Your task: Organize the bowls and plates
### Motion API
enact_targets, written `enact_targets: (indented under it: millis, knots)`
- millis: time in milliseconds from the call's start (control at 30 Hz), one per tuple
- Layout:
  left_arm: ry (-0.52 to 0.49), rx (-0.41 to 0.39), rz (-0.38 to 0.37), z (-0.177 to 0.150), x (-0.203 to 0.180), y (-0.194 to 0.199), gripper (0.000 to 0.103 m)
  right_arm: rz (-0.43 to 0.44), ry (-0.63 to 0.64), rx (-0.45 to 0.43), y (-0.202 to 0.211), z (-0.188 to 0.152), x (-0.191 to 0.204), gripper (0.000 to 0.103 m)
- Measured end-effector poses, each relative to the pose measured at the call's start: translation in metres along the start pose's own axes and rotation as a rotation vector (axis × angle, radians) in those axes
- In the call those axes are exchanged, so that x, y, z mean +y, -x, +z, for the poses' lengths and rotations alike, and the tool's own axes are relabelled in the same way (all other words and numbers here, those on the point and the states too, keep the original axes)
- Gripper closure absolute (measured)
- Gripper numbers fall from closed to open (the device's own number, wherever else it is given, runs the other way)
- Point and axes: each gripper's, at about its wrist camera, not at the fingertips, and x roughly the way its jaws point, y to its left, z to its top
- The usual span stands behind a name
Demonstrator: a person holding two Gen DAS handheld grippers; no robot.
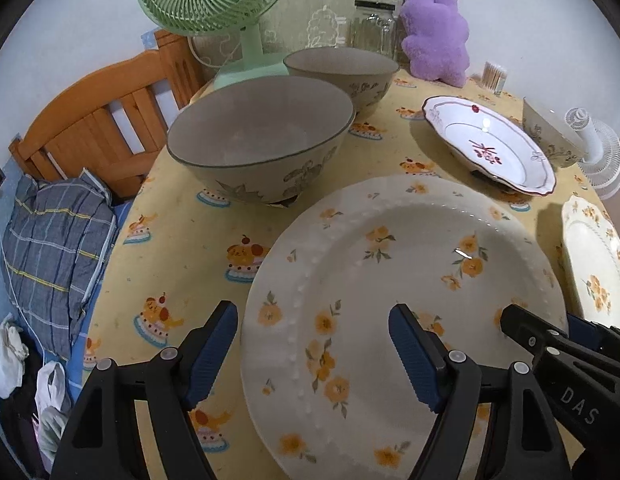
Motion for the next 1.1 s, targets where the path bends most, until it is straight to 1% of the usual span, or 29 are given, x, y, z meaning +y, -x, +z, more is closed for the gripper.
enact_targets:
  millis: [67, 133, 267, 333, 500, 633, 667, 833, 967, 1067, 1100]
  knots:
    - [0.012, 0.009, -0.007, 0.001, 0.001, -0.004, 0.027, -0.003, 0.007, 0.003, -0.004, 0.003, 0.001, 0.049]
    - [0.039, 0.012, -0.011, 0.003, 0.004, -0.006, 0.034, 0.004, -0.002, -0.001, -0.005, 0.006, -0.001, 0.049]
    - [0.041, 0.025, 0.004, 0.007, 0.004, -0.013, 0.034, -0.002, 0.017, -0.006, -0.007, 0.01, 0.001, 0.049]
    - [0.04, 0.018, 0.01, 0.006, 0.003, -0.013, 0.034, -0.004, 0.024, -0.007, -0.007, 0.011, 0.001, 0.049]
    - [0.035, 0.027, 0.009, 0.005, 0.003, -0.012, 0.034, -0.005, 0.041, -0.003, -0.007, 0.012, 0.004, 0.047]
    - [0.029, 0.033, 0.025, 0.002, 0.003, -0.008, 0.039, 0.012, 0.055, 0.009, -0.007, 0.01, 0.003, 0.047]
    - [0.035, 0.033, 0.028, 0.0, 0.004, -0.006, 0.041, 0.015, 0.057, 0.013, -0.006, 0.008, 0.003, 0.047]
    - [0.052, 0.045, 0.023, -0.013, 0.009, 0.003, 0.044, 0.02, 0.073, 0.036, -0.001, -0.002, 0.004, 0.047]
    - [0.038, 0.057, 0.011, -0.022, 0.009, 0.009, 0.045, 0.027, 0.078, 0.049, 0.001, -0.008, 0.002, 0.047]
    - [0.027, 0.054, 0.011, -0.021, 0.009, 0.008, 0.044, 0.02, 0.068, 0.041, 0.0, -0.007, 0.002, 0.046]
    - [0.032, 0.058, 0.009, -0.02, 0.01, 0.007, 0.044, 0.02, 0.066, 0.037, 0.0, -0.007, 0.003, 0.045]
